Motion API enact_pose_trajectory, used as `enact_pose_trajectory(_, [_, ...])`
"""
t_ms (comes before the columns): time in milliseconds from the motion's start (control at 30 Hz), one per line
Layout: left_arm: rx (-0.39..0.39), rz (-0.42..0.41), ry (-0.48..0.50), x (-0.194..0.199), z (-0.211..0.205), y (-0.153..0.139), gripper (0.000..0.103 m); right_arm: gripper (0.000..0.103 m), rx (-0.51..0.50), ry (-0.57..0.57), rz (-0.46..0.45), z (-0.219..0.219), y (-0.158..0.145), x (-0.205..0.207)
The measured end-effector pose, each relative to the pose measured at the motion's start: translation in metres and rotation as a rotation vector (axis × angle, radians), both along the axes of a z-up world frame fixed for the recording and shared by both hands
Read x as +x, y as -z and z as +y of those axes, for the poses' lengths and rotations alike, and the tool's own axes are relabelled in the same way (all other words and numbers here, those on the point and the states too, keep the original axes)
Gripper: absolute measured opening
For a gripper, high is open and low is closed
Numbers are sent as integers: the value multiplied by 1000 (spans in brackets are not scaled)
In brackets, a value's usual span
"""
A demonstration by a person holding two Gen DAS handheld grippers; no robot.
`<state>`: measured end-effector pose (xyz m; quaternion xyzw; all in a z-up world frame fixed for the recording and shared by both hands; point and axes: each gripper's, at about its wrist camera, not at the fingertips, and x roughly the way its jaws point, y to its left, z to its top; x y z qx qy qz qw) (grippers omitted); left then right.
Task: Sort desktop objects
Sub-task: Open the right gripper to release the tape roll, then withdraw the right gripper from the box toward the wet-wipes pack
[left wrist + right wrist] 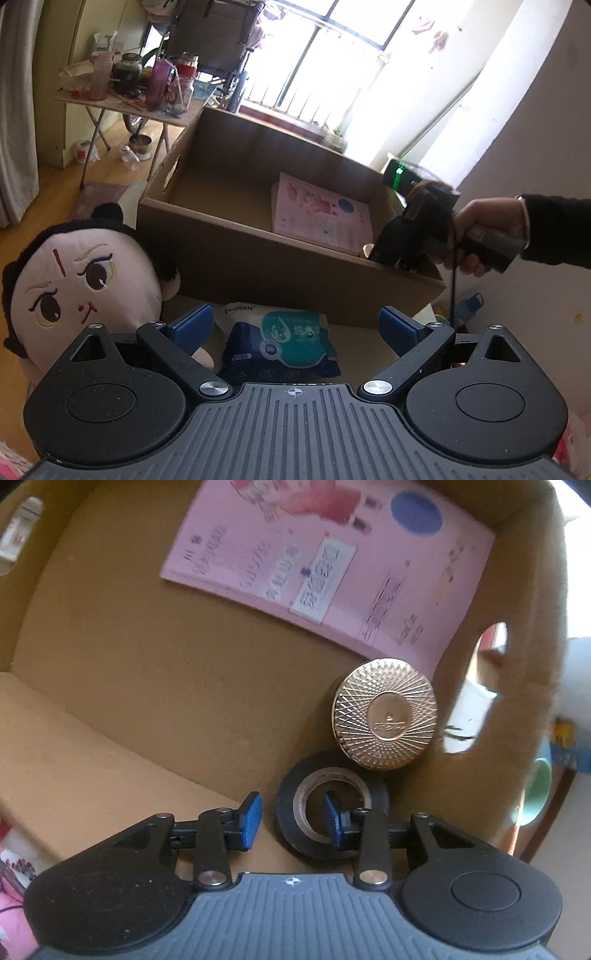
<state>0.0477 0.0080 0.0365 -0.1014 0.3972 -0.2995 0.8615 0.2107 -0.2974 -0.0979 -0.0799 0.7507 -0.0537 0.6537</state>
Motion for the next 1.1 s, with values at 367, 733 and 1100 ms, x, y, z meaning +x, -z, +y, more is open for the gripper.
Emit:
enact_pose_trajectory(367, [-5,26,-24,7,9,5,97,25,53,-35,-103,-10,-8,-2])
enact_pose_trajectory(733, [22,5,-12,1,4,3,97,58,62,-103,-137,-4,-57,-6])
enact_pose_trajectory(1100, [93,-68,7,-29,-10,-2,97,79,300,-209,-506,0,-140,-103])
